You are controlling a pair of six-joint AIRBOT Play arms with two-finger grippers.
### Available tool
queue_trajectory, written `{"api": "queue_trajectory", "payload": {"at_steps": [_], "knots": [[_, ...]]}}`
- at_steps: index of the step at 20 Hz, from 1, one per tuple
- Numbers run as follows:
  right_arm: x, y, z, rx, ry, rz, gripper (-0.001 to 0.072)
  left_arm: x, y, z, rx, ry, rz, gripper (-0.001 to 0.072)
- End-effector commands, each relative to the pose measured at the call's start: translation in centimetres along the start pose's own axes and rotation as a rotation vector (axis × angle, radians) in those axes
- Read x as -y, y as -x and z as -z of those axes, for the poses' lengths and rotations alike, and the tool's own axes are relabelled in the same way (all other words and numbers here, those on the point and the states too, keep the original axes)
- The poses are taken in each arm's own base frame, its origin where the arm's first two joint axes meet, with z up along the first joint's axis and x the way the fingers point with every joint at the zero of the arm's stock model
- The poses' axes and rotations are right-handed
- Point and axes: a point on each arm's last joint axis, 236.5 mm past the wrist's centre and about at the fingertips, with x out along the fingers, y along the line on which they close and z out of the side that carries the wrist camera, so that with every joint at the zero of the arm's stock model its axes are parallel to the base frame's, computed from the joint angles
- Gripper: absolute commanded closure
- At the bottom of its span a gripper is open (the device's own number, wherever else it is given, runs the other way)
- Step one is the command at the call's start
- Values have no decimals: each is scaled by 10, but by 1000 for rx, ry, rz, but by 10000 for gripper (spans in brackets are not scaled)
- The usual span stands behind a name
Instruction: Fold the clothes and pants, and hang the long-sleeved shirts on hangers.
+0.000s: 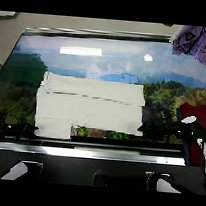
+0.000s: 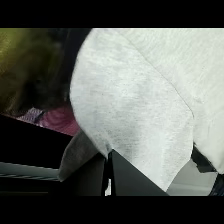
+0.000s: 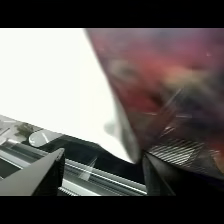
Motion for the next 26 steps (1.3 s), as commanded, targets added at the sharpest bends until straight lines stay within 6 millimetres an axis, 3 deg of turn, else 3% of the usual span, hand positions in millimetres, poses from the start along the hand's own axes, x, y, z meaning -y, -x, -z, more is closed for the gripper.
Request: {"api": "queue_trajectory", "payload": {"at_steps": [1, 3, 4, 5, 8, 11, 15, 19, 22, 24, 26], "knots": [[-9, -16, -4, 23, 18, 14, 195, 0, 0, 0, 1, -1, 1, 690], [-14, -22, -1, 0, 17, 0, 424, 0, 1, -1, 2, 6, 1, 690], [-20, -21, 0, -1, 14, -23, 625, 1, 2, -3, 7, 32, 0, 690], [-26, -19, -2, 6, 7, -45, 680, 4, 6, -8, 19, 57, -1, 690], [-37, -8, 0, 27, -29, -62, 681, 24, 30, -24, 49, 95, 10, 692], [-38, 4, 16, 8, -46, -22, 681, 47, 60, -32, 134, 167, 6, 692], [-38, 26, 52, -53, -37, 44, 682, 56, 86, 7, 166, 209, -70, 692], [-47, 42, 75, -65, -6, 51, 682, 77, 94, 24, 208, 119, -59, 693], [-56, 52, 64, -17, 65, 57, 684, 91, 85, 18, 186, 88, -22, 694], [-60, 63, 40, 74, 173, 148, 684, 101, 78, 2, 178, 50, -24, 694], [-66, 75, 6, 162, 238, 250, 684, 119, 70, -27, 195, -11, -26, 694]]}}
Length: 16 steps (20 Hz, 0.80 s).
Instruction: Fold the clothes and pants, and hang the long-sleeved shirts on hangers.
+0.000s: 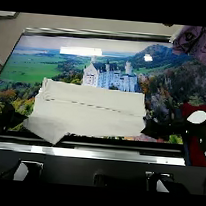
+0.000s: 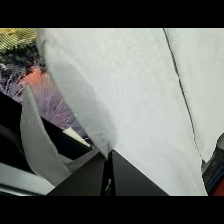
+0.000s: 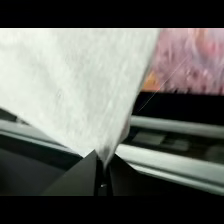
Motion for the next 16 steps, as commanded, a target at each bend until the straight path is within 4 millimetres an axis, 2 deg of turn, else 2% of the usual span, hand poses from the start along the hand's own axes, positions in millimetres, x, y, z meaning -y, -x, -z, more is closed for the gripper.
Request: {"api": "queue_trajectory", "payload": {"at_steps": [1, 5, 8, 12, 16], "knots": [[0, 17, -52, 131, 107, 148, 684, 32, -21, -40, 33, -77, 13, 694], [-1, 6, -105, 121, 107, 159, 683, 68, -65, -90, -6, -118, 16, 694], [2, -4, -146, 159, 105, 168, 683, 89, -94, -125, -14, -111, 22, 694], [5, -15, -183, 179, 99, 167, 683, 110, -116, -171, 16, -120, 44, 694], [4, -18, -216, 240, 105, 167, 683, 122, -138, -202, 22, -144, 53, 694]]}}
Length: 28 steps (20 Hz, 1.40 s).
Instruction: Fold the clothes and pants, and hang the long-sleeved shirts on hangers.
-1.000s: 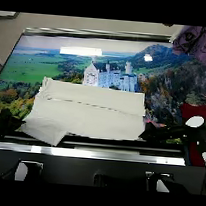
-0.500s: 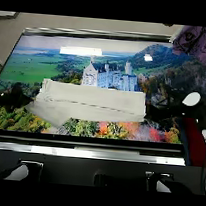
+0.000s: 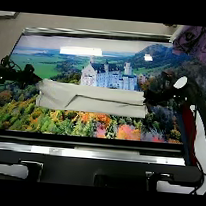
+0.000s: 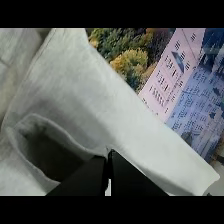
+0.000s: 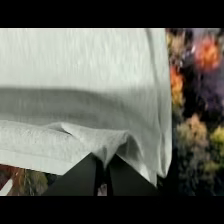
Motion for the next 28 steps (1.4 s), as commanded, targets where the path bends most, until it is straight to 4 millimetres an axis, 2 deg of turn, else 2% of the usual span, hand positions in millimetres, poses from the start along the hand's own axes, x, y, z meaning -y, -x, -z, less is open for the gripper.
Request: {"api": "queue_trajectory", "payload": {"at_steps": [1, 3, 6, 7, 8, 9, 10, 13, 15, 16, 18, 21, 24, 27, 28], "knots": [[3, -12, -29, 52, 0, 6, 682, 7, -26, -29, 8, -19, 8, 694], [6, -24, -32, 48, -15, -1, 682, 2, -43, -33, -12, -16, 2, 693], [10, -48, -27, 2, -50, -18, 677, -14, -69, -27, -58, 8, -19, 691], [13, -54, -25, -11, -56, -16, 614, -18, -75, -27, -62, 15, -24, 667], [14, -57, -24, -18, -71, -15, 461, -20, -79, -29, -56, 21, -24, 516], [14, -55, -24, -19, -80, -15, 319, -20, -79, -32, -46, 22, -22, 300], [17, -48, -27, -24, -92, -4, 199, -18, -75, -37, -33, 19, -17, 185], [33, -10, -44, -13, -136, -1, 147, -11, -43, -55, 18, -42, -42, 169], [41, 1, -43, -37, -210, -92, 145, -12, -12, -70, 88, -125, -120, 170], [42, 0, -37, -75, -224, -154, 101, -14, 4, -76, 125, -171, -172, 170], [36, -6, -28, -140, -215, -270, 32, -12, 29, -80, 182, -246, -251, 169], [31, -30, -20, -199, -191, -320, 27, -1, 54, -81, 242, -334, -322, 171], [24, -53, -19, -212, -183, -333, 27, 8, 60, -77, 257, -373, -339, 171], [15, -71, -20, -212, -167, -328, 35, 11, 56, -71, 238, -381, -341, 171], [10, -76, -19, -209, -152, -323, 61, 12, 55, -70, 236, -385, -339, 171]]}}
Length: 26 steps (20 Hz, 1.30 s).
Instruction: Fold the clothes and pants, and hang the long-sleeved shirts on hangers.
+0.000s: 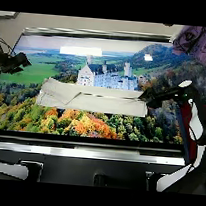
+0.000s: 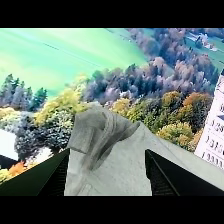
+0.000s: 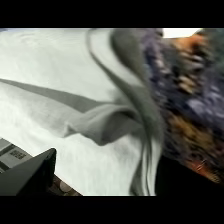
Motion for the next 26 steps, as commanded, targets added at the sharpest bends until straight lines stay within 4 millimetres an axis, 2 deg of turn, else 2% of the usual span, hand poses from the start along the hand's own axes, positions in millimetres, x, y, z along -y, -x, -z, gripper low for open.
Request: {"api": "queue_trajectory", "payload": {"at_steps": [1, 2, 3, 4, 5, 6, 8, 10, 13, 15, 17, 19, 21, 23, 26], "knots": [[-2, -24, -6, 14, 40, 23, 148, 5, 3, 1, 3, -32, -15, 172], [-7, -27, -7, 18, 54, 24, 292, 9, 2, 3, 0, -39, -11, 187], [-13, -29, -6, 20, 66, 25, 519, 14, 1, 5, -4, -47, -6, 207], [-20, -26, -5, 26, 78, 18, 678, 22, 0, 8, -9, -57, 5, 355], [-29, -19, -5, 39, 79, 14, 681, 34, -3, 12, -18, -69, 23, 616], [-38, -7, -4, 61, 62, 17, 682, 48, -7, 19, -31, -83, 50, 689], [-53, 21, 6, 88, 43, 52, 682, 85, -21, 39, -82, -108, 117, 690], [-63, 52, 22, 109, 26, 110, 682, 134, -42, 73, -163, -130, 207, 690], [-72, 98, 36, 209, -34, 202, 682, 216, -78, 139, -277, -176, 337, 690], [-82, 125, 43, 281, -72, 230, 682, 273, -94, 186, -335, -176, 438, 690], [-97, 150, 49, 309, -44, 248, 682, 333, -98, 234, -390, -134, 558, 691], [-115, 171, 48, 349, -17, 243, 682, 383, -95, 280, -435, -85, 653, 691], [-132, 189, 45, 395, 13, 230, 682, 419, -92, 323, -470, -56, 709, 692], [-143, 201, 47, 418, 25, 224, 682, 444, -91, 364, -519, -19, 744, 692], [-150, 210, 52, 422, 28, 223, 682, 471, -95, 402, -568, 89, 781, 692]]}}
